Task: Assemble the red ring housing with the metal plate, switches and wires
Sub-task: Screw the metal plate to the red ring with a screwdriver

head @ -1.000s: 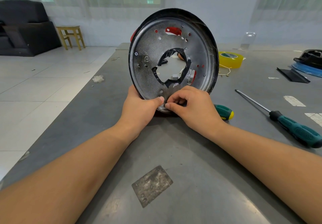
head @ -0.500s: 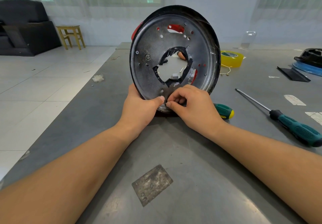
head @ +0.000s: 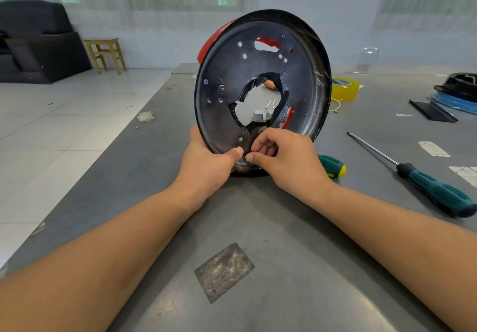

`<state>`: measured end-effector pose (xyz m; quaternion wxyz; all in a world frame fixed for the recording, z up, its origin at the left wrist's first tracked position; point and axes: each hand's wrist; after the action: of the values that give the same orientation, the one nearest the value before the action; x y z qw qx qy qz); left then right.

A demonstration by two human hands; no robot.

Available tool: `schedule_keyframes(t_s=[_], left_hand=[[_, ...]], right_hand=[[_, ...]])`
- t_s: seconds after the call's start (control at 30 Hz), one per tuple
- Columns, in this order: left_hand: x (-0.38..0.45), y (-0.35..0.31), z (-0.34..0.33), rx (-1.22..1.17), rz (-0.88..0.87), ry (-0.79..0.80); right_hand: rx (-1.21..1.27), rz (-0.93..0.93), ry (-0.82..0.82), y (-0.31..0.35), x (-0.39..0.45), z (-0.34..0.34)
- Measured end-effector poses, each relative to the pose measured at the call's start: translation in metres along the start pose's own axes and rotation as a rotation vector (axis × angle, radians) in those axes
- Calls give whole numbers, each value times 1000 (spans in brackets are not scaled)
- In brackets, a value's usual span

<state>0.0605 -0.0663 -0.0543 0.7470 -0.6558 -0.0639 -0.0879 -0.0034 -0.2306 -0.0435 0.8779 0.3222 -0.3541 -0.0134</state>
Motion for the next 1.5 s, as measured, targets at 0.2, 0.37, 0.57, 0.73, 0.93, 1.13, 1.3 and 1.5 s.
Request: schedule_keyframes(t_s=[0.2,0.37,0.57,0.73,0.93,1.13,1.3,1.5], left_hand=[[-3,-3,-1,-23,6,3],[-3,-1,-1,-41,-5,-2],[-1,1,-2,-52,-7,-14],[2,1,-2,-126,54,10],[8,0,-1,-307,206,-45],[13,-1,0,-405,260,-85],[14,-3,1,-450,271,-125],[20,1,5,-435,256,-165]], right_hand=[[-39,12,-13,3,-2,-1],[-90,69,-19,3,-3,-2],[-113,100,-24,3,-4,-4],[-113,143,1,3,-3,-2],[-163,277,-127,-7,-3,17],[-410,228,-157,-42,-16,60],[-490,-33,62,-52,-19,75],[-452,-75,205,-62,-13,70]])
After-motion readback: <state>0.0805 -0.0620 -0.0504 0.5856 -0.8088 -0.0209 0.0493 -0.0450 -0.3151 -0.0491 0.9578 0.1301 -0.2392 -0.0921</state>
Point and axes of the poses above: each hand's wrist, its own x-axis towards the middle knuckle, its own z-axis out of the back of the hand, y = z × x, and after that the axes turned 9 degrees about -y, right-handed
